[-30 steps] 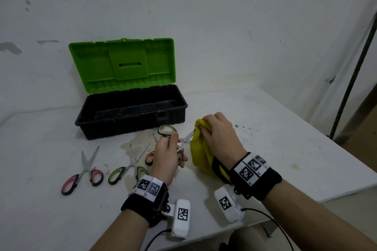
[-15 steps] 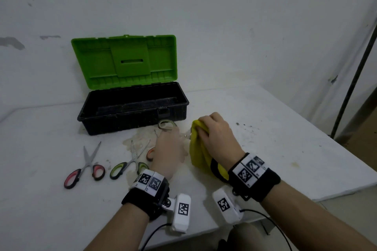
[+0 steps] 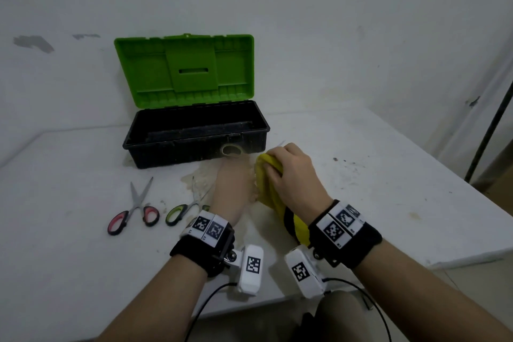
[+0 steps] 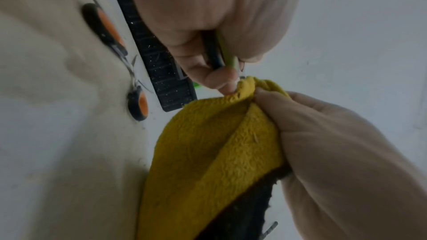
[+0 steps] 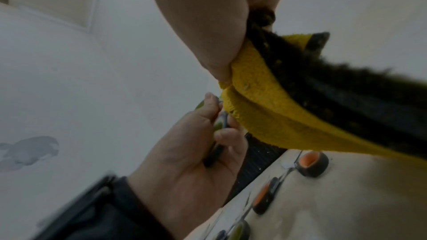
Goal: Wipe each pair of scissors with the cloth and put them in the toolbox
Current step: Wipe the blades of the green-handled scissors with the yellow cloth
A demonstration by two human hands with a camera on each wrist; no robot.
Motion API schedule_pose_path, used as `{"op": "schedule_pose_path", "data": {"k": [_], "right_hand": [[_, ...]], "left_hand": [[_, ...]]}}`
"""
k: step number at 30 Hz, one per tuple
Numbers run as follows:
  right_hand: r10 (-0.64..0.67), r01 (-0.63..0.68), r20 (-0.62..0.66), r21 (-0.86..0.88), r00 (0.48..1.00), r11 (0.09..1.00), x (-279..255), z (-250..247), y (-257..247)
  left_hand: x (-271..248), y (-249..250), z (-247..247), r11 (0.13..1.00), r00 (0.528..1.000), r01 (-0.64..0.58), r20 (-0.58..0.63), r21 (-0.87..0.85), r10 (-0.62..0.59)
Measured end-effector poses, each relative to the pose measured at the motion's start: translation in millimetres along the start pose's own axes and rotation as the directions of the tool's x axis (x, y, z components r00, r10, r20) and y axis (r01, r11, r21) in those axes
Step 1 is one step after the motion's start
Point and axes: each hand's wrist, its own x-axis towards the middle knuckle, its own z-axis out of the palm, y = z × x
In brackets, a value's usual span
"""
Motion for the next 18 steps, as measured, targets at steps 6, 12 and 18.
{"op": "schedule_pose_path", "data": {"k": [6,12,18], "right_hand": [[0.179,-0.180,-0.049,-0.010,0.983,0.984,21,-11,23],[0.015,-0.015,-0.015,0.015,1.000,1.000,-4,-7,0],[0.047,-0.047,0.005,-0.004,0.999,0.999,1,-1,6]], "left_hand": [[-2,-2,-5,1.000,1.000,0.000,-0.027,-0.002,0.000],[7,-9,-3,1.000,1.000,-0.002,-0.025,0.005,0.002],[4,-17,2,0.999,1.000,0.008,0.006,0.031,-0.008]]}}
